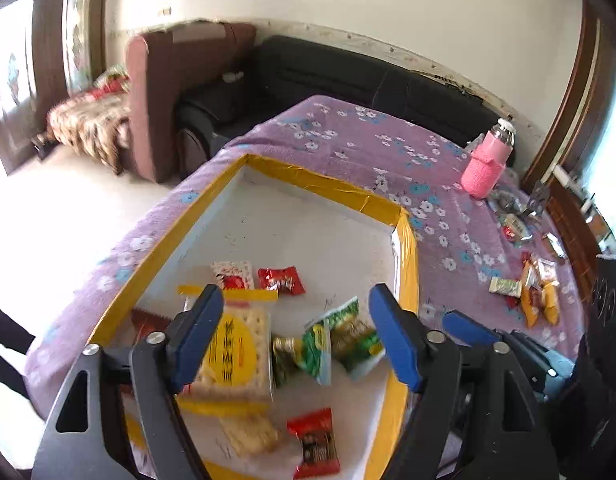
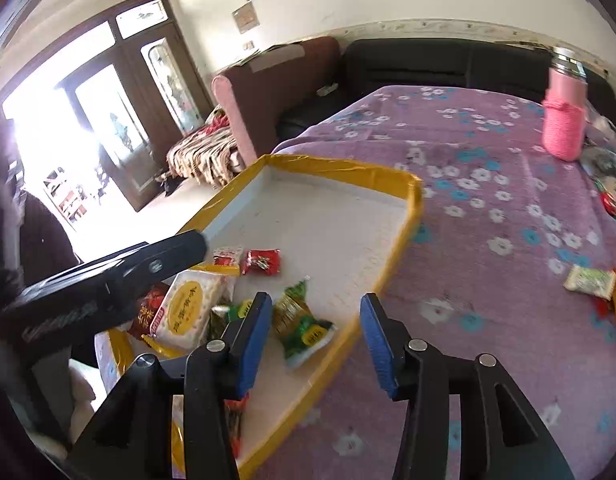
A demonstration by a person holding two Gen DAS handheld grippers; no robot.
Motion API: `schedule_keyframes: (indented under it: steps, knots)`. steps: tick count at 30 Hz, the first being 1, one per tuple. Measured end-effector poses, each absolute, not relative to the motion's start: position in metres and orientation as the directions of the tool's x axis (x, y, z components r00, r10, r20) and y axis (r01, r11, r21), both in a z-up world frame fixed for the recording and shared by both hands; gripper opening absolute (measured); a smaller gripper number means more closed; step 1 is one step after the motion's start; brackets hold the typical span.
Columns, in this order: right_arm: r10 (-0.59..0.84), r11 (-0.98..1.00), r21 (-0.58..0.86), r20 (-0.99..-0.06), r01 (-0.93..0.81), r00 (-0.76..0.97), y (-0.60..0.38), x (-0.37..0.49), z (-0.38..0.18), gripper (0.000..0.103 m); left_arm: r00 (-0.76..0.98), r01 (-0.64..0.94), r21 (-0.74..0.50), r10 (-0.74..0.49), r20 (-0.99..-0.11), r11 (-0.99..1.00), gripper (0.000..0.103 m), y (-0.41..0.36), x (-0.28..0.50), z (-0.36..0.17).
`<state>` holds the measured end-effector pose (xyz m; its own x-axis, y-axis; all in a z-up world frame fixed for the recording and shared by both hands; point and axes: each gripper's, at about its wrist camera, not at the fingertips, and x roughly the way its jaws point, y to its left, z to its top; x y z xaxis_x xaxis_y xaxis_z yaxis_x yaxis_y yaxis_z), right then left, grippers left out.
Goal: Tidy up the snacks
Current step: 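Carry red candy and green packet into the white tray and open both tools, then move both open tools back over the remaining snacks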
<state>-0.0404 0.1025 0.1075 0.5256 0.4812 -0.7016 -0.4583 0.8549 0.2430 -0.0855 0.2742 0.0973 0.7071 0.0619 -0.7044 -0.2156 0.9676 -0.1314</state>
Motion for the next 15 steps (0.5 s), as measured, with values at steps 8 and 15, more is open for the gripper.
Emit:
schedule_keyframes:
  steps: [8, 15]
  knots:
    - [0.468, 0.880, 0.297, -0.684, -0.372, 0.560, 0.053, -0.058, 0.108, 0.050, 0.729, -0.157, -0.072, 0.066, -0.682, 0.985, 0.084, 0.226, -0.113, 0.109]
    - [0.428, 0.903, 0.309, -0.678, -0.297, 0.597, 0.004, -0.072, 0.106, 0.052, 0.731, -0.104, -0.006, 0.072, -0.678, 0.995, 0.084, 0.192, -0.125, 0.113]
